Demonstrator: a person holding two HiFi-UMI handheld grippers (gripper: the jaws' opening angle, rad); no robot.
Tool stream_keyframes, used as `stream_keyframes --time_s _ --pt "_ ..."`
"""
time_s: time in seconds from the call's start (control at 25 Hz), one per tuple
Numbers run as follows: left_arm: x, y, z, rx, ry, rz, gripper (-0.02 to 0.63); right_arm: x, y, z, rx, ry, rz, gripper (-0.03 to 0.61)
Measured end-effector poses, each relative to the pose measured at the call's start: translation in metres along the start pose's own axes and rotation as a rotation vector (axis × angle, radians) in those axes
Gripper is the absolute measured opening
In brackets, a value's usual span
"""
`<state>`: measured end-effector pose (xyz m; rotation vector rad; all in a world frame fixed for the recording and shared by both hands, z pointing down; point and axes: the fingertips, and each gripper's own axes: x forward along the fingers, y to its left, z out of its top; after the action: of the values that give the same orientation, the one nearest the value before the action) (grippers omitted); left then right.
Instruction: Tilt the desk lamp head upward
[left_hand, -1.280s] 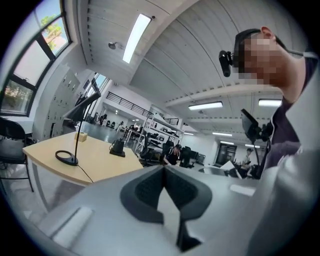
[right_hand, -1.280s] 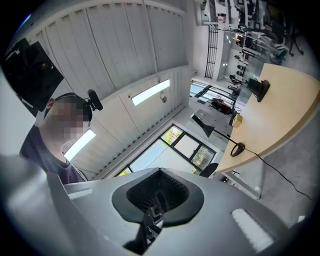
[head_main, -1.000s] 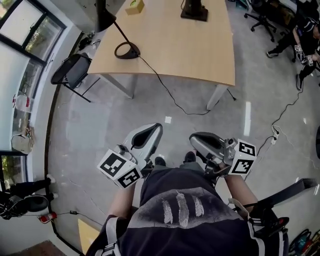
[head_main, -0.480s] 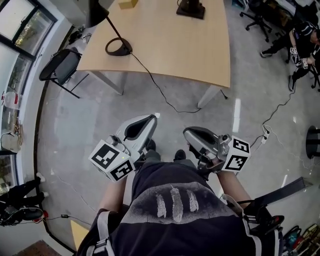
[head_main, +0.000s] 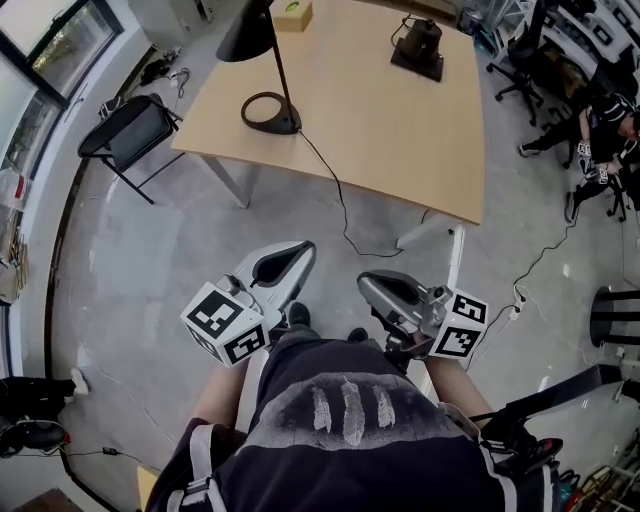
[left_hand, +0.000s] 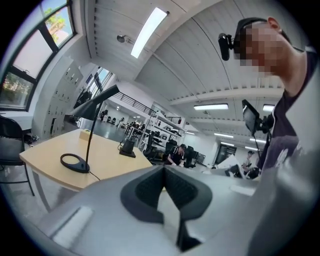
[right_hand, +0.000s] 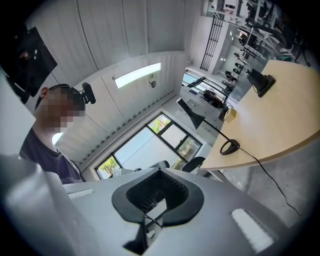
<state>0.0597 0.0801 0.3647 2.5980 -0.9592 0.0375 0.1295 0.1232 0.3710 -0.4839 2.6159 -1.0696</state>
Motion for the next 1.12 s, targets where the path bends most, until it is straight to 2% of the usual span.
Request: stream_keyframes --time_s 0.28,0.52,0.72,0.96,1.12 --pt "-0.040 0.065 0.029 -0.017 -0.052 -0.004 0.002 0.083 0.003 -0.003 -0.033 0.046 -0.018 -0.002" --pt "-0.068 0.102 0.044 -0.037 -0.100 0.007 0.002 0.133 0.010 -0.008 -0.072 0.108 -0.019 -0.002" --pt "-0.076 0.120 0.045 -0.074 -0.123 0.022 0.002 0.150 0.004 -0.010 -0.082 0.149 -0.030 -0.002" --pt "-0.059 0.131 0.039 -0.084 -0.101 0.022 0.002 0.151 -0.022 0.000 -0.085 0.135 -0.052 -0.002" --pt "-0.044 0.147 0.046 -0.093 -0.084 0.050 0.002 0.161 -0.046 0.017 -0.061 0.128 -0.038 -0.002"
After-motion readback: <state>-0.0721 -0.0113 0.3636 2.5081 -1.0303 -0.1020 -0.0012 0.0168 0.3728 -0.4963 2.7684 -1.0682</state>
